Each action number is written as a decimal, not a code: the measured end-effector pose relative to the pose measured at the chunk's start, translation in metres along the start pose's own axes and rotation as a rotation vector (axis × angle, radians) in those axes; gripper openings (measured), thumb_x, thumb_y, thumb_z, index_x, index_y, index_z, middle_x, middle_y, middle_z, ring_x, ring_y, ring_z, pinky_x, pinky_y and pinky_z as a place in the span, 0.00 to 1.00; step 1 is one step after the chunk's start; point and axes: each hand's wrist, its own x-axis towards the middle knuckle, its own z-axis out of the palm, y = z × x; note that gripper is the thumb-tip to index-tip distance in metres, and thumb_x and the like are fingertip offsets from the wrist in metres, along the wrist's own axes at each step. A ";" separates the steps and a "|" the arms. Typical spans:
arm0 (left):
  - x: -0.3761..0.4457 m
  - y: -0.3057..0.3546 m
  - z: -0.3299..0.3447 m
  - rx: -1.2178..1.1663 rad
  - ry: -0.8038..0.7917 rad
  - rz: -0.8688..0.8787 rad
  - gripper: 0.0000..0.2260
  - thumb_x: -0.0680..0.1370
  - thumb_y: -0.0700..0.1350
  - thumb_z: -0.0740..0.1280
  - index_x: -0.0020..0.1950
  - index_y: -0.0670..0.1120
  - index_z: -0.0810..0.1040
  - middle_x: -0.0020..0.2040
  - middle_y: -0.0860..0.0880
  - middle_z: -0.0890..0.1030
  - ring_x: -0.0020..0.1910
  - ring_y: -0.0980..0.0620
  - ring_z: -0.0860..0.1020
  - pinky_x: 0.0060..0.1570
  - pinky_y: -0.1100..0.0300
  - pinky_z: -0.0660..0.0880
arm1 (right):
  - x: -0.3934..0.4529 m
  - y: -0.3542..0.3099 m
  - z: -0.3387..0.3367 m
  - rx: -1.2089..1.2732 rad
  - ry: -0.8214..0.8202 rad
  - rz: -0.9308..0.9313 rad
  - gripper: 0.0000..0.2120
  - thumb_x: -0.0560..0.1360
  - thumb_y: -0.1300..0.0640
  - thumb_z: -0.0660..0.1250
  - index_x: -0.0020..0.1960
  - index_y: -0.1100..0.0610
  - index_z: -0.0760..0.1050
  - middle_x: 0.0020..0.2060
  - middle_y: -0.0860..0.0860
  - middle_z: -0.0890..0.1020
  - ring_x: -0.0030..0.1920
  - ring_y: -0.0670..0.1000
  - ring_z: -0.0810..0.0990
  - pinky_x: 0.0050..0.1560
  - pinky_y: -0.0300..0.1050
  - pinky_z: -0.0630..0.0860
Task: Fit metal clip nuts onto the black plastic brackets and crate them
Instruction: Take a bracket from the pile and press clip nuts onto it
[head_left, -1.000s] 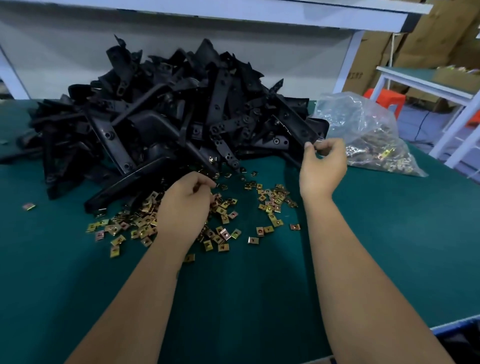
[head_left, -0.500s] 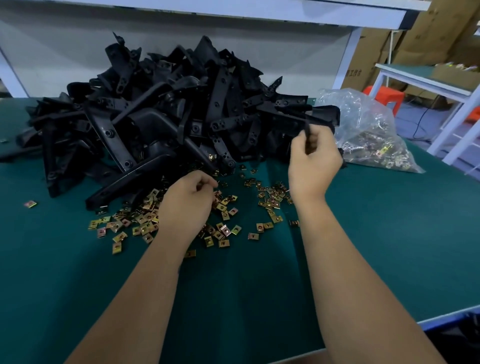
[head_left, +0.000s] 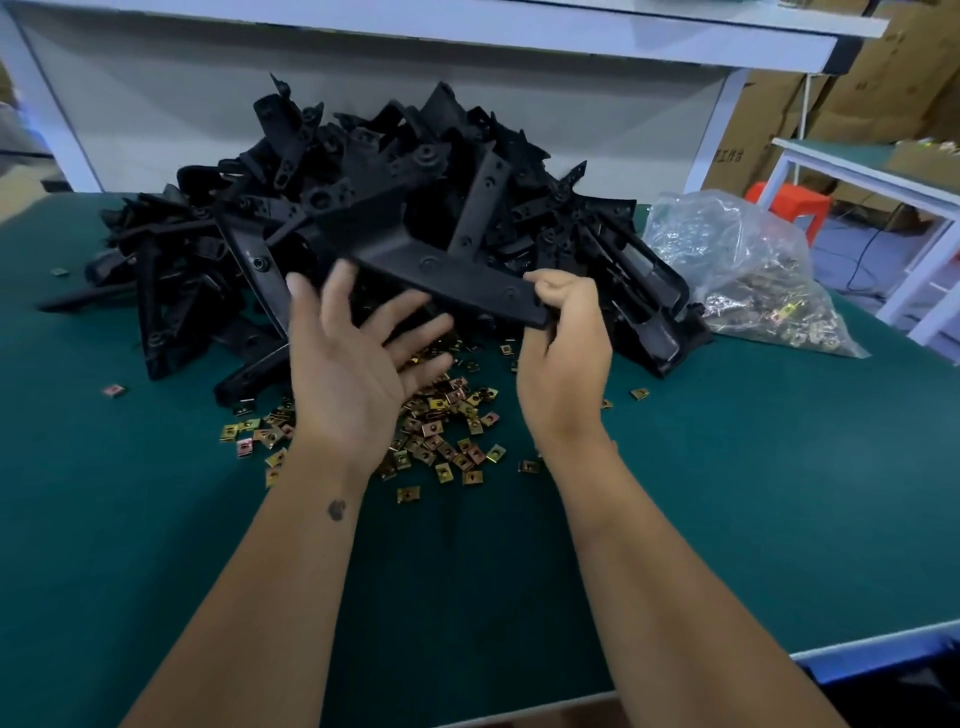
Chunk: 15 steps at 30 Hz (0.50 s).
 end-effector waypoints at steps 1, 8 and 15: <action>-0.001 0.003 -0.001 -0.012 -0.005 0.028 0.22 0.79 0.66 0.55 0.68 0.58 0.71 0.59 0.47 0.82 0.56 0.45 0.83 0.44 0.54 0.80 | 0.000 0.001 -0.002 0.008 -0.010 0.003 0.08 0.75 0.71 0.59 0.52 0.66 0.72 0.56 0.58 0.80 0.58 0.57 0.78 0.59 0.55 0.76; 0.001 0.010 -0.006 0.075 0.194 0.088 0.03 0.79 0.43 0.68 0.49 0.50 0.75 0.47 0.50 0.84 0.46 0.49 0.83 0.40 0.58 0.79 | 0.000 0.000 -0.002 -0.056 -0.034 0.044 0.12 0.75 0.67 0.60 0.56 0.57 0.74 0.54 0.49 0.80 0.56 0.52 0.78 0.57 0.54 0.77; 0.005 0.006 -0.014 0.233 0.144 -0.121 0.10 0.76 0.30 0.68 0.55 0.41 0.78 0.49 0.47 0.85 0.46 0.50 0.85 0.41 0.59 0.82 | 0.003 -0.002 0.001 0.141 -0.053 0.334 0.15 0.78 0.59 0.65 0.60 0.45 0.68 0.39 0.30 0.77 0.37 0.37 0.75 0.40 0.35 0.74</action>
